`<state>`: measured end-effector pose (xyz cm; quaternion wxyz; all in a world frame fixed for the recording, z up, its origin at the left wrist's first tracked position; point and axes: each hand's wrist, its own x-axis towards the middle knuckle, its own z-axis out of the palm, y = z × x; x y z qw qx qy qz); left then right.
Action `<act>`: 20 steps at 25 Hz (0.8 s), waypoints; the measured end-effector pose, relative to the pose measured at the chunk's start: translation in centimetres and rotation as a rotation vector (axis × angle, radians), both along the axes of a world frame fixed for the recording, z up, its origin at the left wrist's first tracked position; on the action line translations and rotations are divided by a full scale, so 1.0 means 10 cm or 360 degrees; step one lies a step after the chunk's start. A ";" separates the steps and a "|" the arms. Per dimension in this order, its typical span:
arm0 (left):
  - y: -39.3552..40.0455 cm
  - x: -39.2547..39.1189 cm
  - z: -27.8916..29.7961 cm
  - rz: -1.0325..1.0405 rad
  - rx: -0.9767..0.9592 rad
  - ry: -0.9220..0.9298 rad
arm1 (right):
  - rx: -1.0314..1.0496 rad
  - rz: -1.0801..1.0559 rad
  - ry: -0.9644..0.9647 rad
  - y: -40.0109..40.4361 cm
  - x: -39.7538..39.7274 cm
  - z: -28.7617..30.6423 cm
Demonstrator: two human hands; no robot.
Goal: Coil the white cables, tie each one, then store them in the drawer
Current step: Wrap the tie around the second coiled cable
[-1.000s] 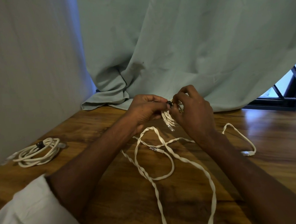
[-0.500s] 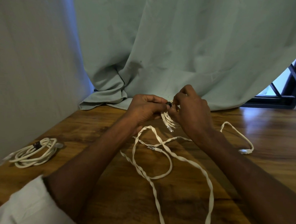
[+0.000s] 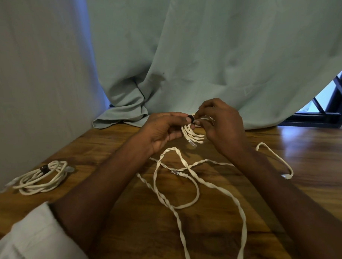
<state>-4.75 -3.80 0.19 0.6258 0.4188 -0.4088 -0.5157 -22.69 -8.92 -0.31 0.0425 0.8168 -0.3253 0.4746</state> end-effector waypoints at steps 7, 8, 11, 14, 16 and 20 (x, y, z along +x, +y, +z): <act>-0.03 0.05 0.02 -0.0100 0.0162 0.0276 | -0.0054 -0.0005 -0.0309 0.04 0.03 -0.03; -0.03 0.05 0.02 -0.0097 0.0178 0.0289 | -0.0074 -0.0124 -0.0339 0.05 0.03 -0.04; -0.03 0.04 0.02 -0.0093 0.0204 0.0320 | -0.0158 -0.0340 -0.0345 0.09 0.04 -0.06; -0.03 0.03 0.01 -0.0125 0.0193 0.0289 | -0.0268 -0.0352 -0.0193 0.09 0.05 -0.11; -0.03 0.01 0.01 -0.0137 0.0171 0.0270 | -0.0255 -0.0347 -0.0183 0.10 0.07 -0.11; -0.03 -0.01 0.01 -0.0148 0.0134 0.0265 | -0.0162 -0.0375 -0.0208 0.11 0.08 -0.11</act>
